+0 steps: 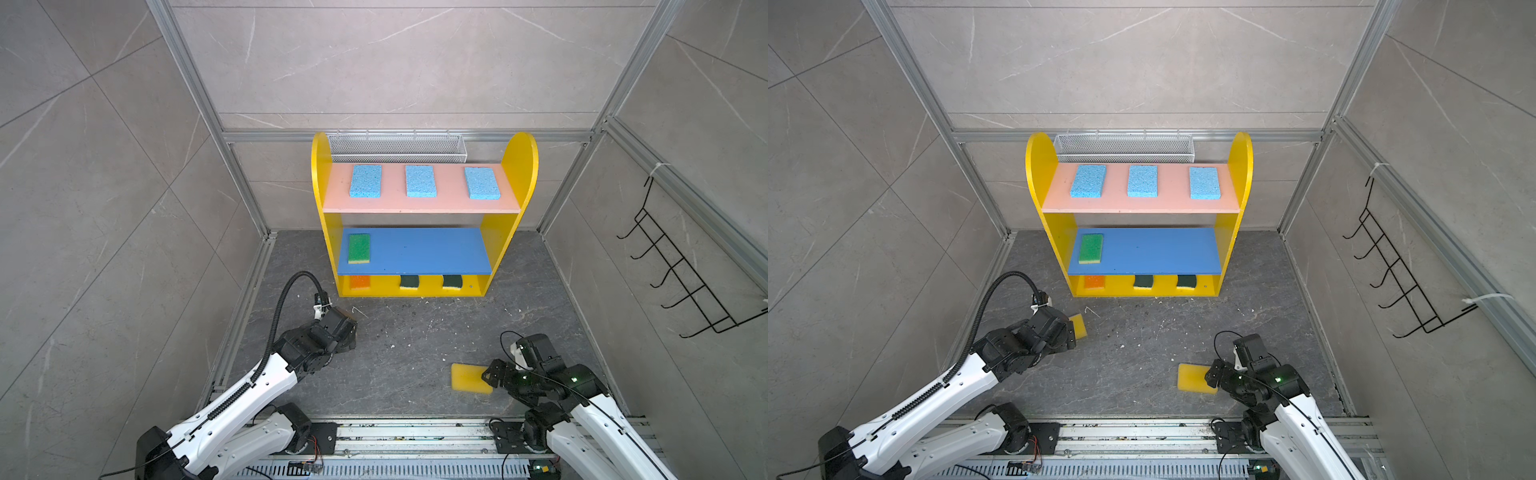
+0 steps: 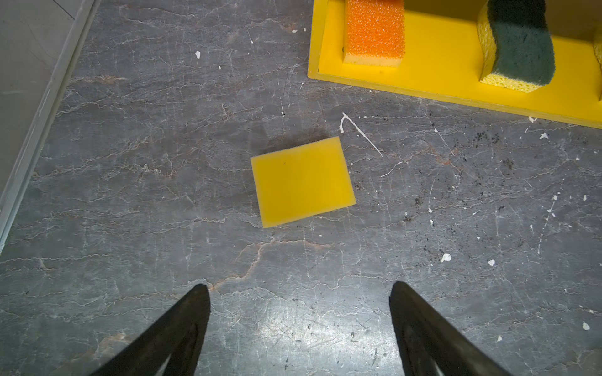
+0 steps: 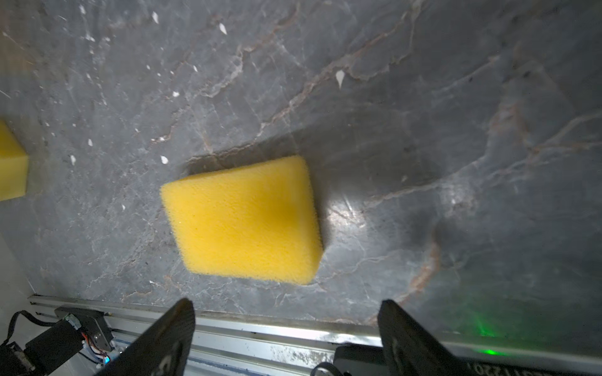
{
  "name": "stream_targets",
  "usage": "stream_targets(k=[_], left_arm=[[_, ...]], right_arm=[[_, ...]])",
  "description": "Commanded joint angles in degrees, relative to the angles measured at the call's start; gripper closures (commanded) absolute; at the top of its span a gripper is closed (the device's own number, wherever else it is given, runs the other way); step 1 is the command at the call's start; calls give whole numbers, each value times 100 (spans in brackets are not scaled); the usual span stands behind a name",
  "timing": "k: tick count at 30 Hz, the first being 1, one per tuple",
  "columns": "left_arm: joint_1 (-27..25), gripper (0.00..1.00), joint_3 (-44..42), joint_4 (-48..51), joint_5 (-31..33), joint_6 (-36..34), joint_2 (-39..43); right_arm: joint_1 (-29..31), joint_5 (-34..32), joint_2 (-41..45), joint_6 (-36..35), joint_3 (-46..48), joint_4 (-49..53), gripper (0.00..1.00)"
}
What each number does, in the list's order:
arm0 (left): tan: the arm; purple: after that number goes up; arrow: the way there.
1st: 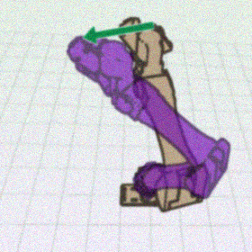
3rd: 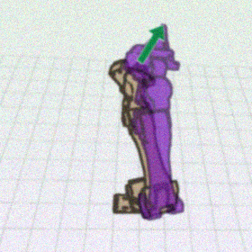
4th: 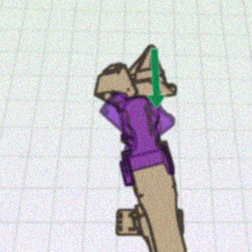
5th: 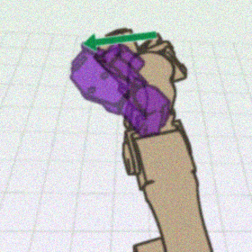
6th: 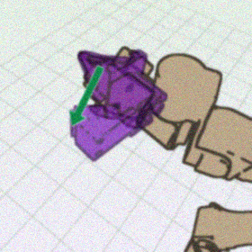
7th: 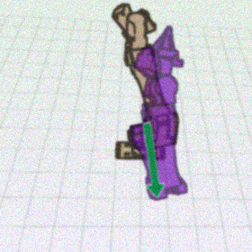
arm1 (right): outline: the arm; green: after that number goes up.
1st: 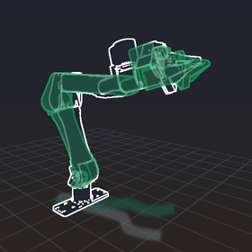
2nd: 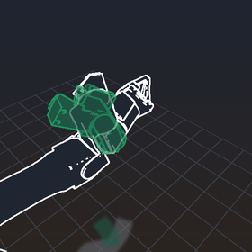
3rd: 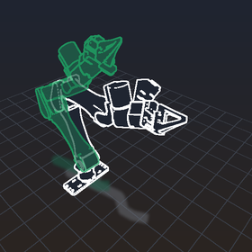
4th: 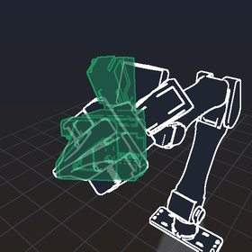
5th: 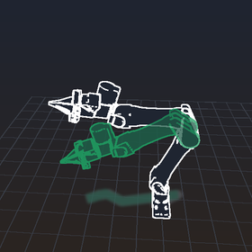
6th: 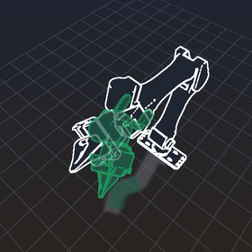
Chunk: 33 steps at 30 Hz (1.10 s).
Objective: Place and organize the cleaning sponges onto the shelf
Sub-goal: 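Lower the right gripper over the yellow sponge nearest the robot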
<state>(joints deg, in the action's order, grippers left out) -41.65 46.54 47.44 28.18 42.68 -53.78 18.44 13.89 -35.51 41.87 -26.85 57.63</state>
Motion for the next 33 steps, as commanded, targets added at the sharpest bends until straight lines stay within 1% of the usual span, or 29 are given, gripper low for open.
stream_targets(k=[1, 5, 7, 12, 16, 19, 22, 28, 30, 33], left_arm=[[-15, 11, -38, -65, -4, -129, 249], [-14, 11, -69, 56, 70, -130, 533], [-10, 11, -62, 122, 101, -141, 642], [-13, 11, 4, 221, 179, -180, 733], [-13, 11, -22, 169, 174, -176, 701], [-11, 11, -36, 182, 161, -178, 662], [-19, 11, -53, 212, 179, -176, 683], [-13, 11, -116, 212, 196, -148, 820], [-14, 11, -119, 260, 213, -146, 876], [-14, 11, -137, 333, 256, -145, 976]], right_arm=[[76, -36, -289, 173, 117, -36, 9], [248, 77, -901, 188, 283, -639, 9], [483, 94, -1246, 278, 347, -1028, 10], [1604, -282, -2063, 825, 160, -1885, 10], [2160, -348, -2767, 1052, -21, -2637, 10], [2397, -489, -3018, 1137, -256, -3001, 10], [2522, -432, -3258, 1216, -504, -3416, 10], [3044, -424, -4188, 1317, -1110, -4271, 10], [3182, -440, -4323, 1421, -1252, -4545, 10], [3339, -426, -4337, 1493, -1462, -4664, 10]])
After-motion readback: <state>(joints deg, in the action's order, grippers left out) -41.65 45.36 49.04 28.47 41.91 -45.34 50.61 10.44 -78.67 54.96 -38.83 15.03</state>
